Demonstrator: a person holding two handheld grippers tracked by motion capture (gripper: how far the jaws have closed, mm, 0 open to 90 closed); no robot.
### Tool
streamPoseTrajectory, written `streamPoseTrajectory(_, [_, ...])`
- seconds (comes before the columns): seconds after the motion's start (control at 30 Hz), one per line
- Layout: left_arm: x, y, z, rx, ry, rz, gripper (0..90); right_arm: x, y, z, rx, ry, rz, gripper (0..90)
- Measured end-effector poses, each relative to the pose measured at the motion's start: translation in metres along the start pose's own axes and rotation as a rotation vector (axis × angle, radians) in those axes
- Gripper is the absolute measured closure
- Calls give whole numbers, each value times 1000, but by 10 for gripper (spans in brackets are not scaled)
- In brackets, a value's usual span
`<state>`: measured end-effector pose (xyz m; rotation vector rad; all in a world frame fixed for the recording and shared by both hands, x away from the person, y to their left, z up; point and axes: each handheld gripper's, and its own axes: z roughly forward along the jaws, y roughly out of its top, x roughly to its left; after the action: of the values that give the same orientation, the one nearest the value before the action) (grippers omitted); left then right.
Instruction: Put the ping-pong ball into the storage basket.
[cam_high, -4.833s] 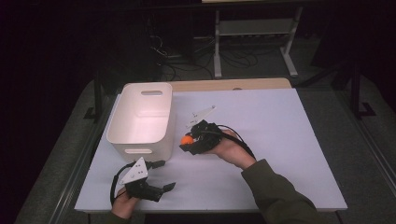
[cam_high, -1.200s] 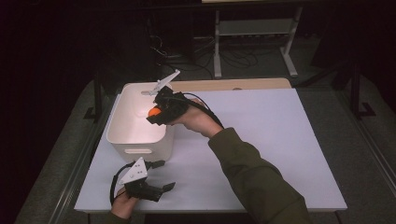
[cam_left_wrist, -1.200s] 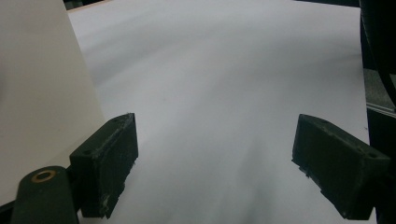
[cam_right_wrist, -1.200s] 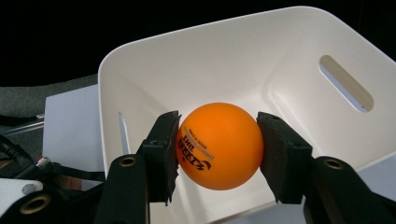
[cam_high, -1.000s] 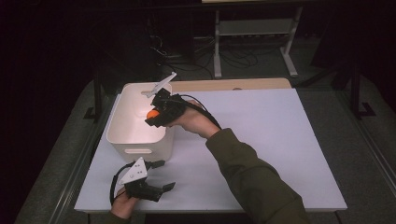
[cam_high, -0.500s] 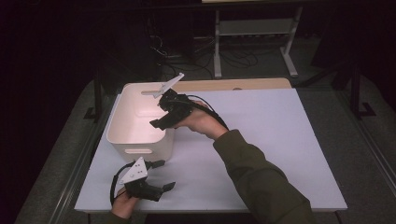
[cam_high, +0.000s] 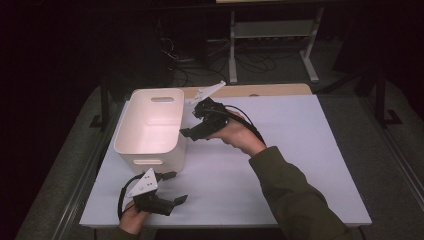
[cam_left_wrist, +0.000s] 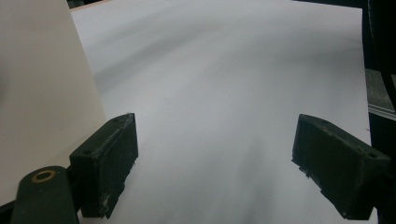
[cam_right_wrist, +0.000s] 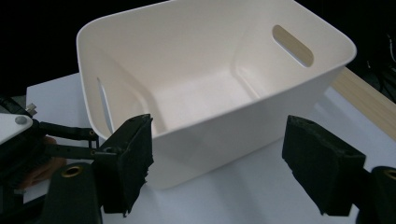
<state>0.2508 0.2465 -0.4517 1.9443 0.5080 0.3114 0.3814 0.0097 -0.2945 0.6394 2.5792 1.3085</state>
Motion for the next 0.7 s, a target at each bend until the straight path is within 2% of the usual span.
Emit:
streamPoseTrajectory(0.2, [0, 0, 0, -1, 2, 1, 142, -5, -17, -12, -6, -27, 29, 187])
streamPoseTrajectory(0.4, [0, 0, 0, 0, 2, 3, 142, -7, -35, -14, 1, -45, 63, 140])
streamPoseTrajectory(0.7, [0, 0, 0, -1, -1, -3, 142, -9, -61, -18, 4, -69, 90, 127])
